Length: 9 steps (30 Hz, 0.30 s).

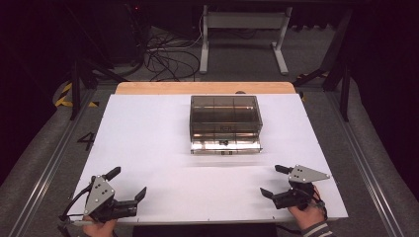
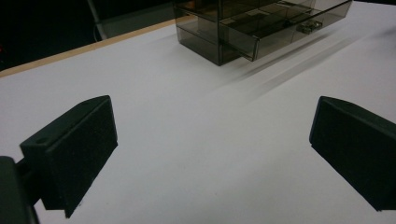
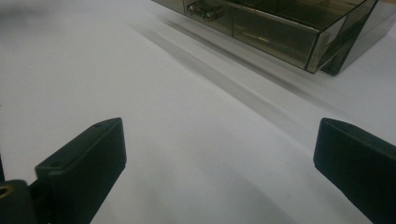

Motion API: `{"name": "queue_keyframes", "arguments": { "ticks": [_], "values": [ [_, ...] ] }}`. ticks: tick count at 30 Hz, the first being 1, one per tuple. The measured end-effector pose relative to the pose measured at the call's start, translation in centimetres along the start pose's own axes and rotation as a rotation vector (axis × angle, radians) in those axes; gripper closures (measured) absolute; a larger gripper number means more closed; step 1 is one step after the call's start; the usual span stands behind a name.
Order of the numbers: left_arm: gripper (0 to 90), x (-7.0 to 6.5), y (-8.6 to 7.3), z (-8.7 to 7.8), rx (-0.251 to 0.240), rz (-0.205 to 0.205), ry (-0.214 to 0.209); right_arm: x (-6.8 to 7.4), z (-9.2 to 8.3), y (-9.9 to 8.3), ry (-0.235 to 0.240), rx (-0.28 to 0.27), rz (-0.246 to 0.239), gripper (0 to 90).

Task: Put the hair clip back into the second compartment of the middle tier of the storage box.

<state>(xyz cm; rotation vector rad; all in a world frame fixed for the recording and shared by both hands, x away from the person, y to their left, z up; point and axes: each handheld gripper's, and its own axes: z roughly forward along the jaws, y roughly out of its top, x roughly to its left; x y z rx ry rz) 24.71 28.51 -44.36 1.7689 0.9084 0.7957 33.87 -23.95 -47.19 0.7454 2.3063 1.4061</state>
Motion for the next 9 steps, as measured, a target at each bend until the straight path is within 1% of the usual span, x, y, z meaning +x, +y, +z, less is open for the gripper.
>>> {"name": "queue_keyframes", "arguments": {
  "ticks": [5,9],
  "values": [
    [1.6,0.0,-0.03,0.05,-0.004,-0.003,-0.001,-0.02,-0.04,0.01,-0.002,-0.003,-0.003,2.9],
    [1.6,0.08,-0.02,0.09,0.006,-0.01,-0.01,-0.04,-0.06,0.01,-0.002,-0.005,-0.003,2.9]
  ]
}}
